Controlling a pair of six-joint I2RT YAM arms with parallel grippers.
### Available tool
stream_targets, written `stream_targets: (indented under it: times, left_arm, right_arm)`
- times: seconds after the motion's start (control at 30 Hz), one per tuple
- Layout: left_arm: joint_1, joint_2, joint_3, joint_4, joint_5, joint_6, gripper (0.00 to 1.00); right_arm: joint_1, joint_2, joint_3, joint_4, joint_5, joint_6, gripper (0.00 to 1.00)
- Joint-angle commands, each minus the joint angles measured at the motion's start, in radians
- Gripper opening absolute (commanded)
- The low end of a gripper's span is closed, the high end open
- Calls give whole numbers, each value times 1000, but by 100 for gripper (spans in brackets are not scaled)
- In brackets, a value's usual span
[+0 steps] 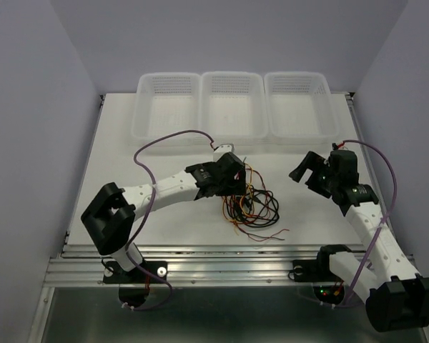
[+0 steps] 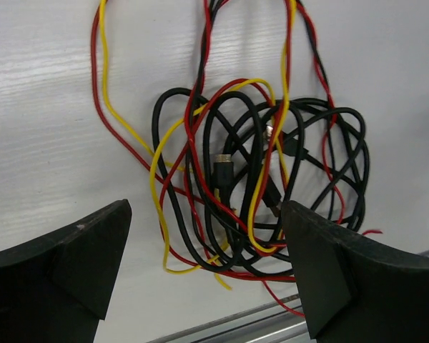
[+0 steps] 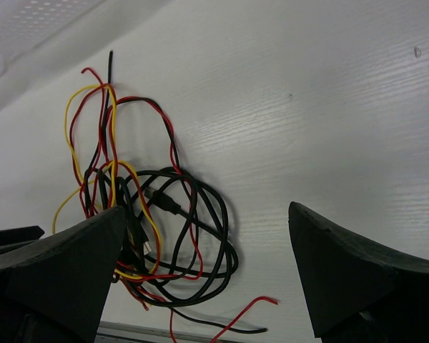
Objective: Untangle the cables
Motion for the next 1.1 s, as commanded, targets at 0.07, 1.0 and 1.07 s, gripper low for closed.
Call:
stream_targets:
  times: [0.07,1.0,1.07]
  left_arm:
    - [-5,27,12,-70,-66,-40,98]
    - [-1,69,153,-108,-207,-107,0]
    - [-1,4,111,-64,-182,-95,0]
  right_arm:
    - [0,-12,-29,52,-35,-23,100]
    - [95,31,-86,120,-141,-69,100]
    - [198,51,-81,136,-105,-63,100]
